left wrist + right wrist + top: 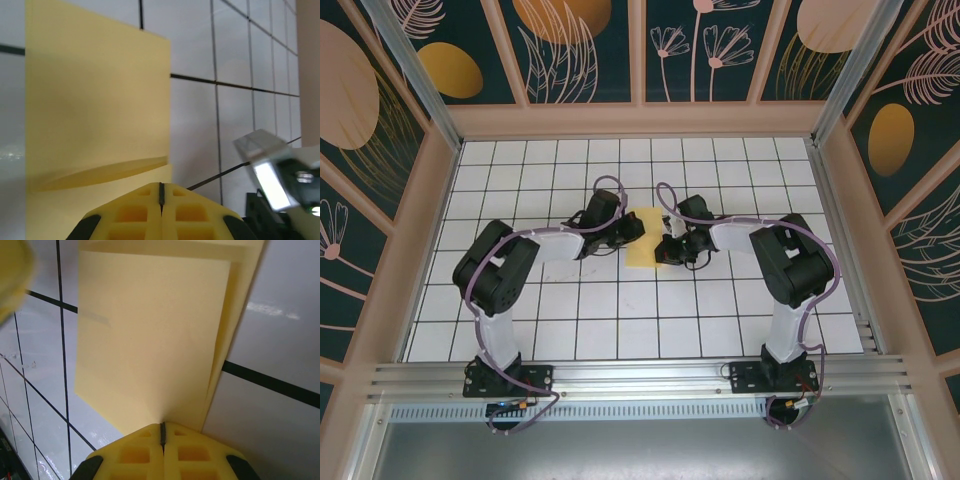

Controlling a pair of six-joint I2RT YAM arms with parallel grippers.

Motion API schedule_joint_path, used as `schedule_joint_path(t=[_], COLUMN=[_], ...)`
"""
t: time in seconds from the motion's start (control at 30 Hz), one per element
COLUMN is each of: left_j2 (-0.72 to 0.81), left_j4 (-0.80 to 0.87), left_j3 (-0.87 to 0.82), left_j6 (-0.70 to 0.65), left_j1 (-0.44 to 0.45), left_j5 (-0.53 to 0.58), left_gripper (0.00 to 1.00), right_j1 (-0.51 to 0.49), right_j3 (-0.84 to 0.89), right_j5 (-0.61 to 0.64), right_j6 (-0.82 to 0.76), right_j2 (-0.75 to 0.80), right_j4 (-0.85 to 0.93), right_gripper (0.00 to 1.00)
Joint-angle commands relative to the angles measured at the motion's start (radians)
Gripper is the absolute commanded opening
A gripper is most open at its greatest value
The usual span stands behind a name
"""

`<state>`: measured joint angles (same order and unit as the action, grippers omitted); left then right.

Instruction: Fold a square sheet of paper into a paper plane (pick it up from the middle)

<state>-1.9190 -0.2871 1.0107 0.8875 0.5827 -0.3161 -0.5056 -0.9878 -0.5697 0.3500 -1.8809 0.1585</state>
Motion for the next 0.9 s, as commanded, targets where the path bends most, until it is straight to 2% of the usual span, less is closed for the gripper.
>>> schedule_joint_path(t=[0.0, 0.37, 0.87], left_j2=[-0.041, -0.081, -0.08], left_j4=[0.016, 0.044, 0.05], left_j3=[0.002, -0.011, -0.032], left_j6=[0.011, 0.005, 0.008], left_j1=[-0.008, -0.01, -0.009], left_j5=[-0.014, 0.046, 0.065], left_gripper=[0.01, 0.0, 0.0], right_j1=[0.014, 0.001, -0.036], right_j3=[0.053, -0.08, -0.241], right_j5=[0.103, -0.015, -0.033], right_j6=[0.003, -0.015, -0.012], right_j2=[-0.04, 0.012, -0.137], right_j4=[0.155, 0.115, 0.107], right_gripper=[0.01, 0.02, 0.02])
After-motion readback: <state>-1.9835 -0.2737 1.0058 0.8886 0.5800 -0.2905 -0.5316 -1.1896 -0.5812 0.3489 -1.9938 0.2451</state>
